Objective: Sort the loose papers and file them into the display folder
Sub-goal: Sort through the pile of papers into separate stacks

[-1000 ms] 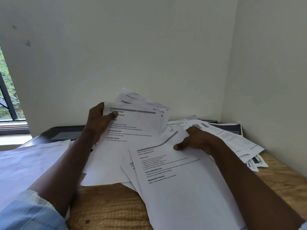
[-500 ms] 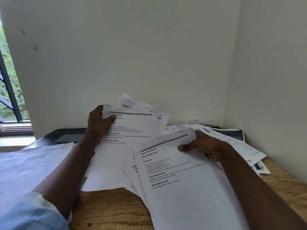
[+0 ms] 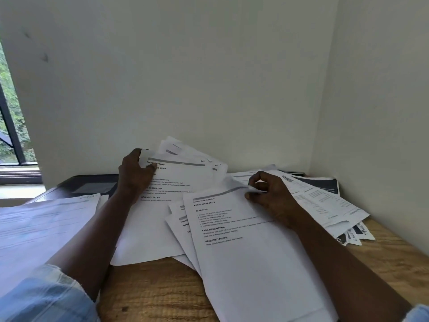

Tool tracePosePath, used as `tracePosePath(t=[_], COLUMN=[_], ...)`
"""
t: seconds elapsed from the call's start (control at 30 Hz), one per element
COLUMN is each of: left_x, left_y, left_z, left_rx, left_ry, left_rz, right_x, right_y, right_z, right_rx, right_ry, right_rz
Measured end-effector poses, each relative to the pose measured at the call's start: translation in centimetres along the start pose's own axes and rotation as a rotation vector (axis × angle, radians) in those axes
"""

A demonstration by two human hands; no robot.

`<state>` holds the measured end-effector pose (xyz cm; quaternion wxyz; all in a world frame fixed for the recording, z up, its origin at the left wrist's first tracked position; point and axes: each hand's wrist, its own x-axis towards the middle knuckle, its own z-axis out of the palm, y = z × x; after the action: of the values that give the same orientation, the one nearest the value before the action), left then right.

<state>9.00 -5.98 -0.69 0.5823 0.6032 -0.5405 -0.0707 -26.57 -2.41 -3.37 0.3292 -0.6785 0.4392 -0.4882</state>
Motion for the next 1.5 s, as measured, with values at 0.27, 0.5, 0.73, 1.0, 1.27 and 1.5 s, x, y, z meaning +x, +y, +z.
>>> tracePosePath(t=[0.27, 0.5, 0.73, 1.0, 1.27, 1.5], left_x=[-0.3, -0.6, -0.7, -0.6, -0.7, -0.8], left_y=[-0.3, -0.8, -1.2, -1.7, -1.8, -1.7], left_z=[0.6, 0.9, 0.9, 0.8, 1.0, 1.1], left_rx=[0.13, 0.192, 0.193, 0.168, 0.2, 0.222], left_ry=[0.034, 0.016, 0.014, -0.004, -0.003, 0.003], left_rz=[0.039, 0.038, 0.046, 0.009, 0.018, 0.025], right_x=[0.2, 0.5, -1.1, -1.3, -1.4, -1.3], right_y=[-0.3, -1.2, -3.4, -3.6, -4.1, -4.6], right_z=[-0.1, -0.8, -0.8, 0.5, 1.0, 1.2], right_rx=[-0.268, -0.318, -0.345, -0.473, -0.478, -0.496], right_ry=[0.017, 0.054, -0.354, -0.459, -0.5, -0.475], right_rz=[-0.079, -0.131, 0.074, 0.061, 0.086, 0.157])
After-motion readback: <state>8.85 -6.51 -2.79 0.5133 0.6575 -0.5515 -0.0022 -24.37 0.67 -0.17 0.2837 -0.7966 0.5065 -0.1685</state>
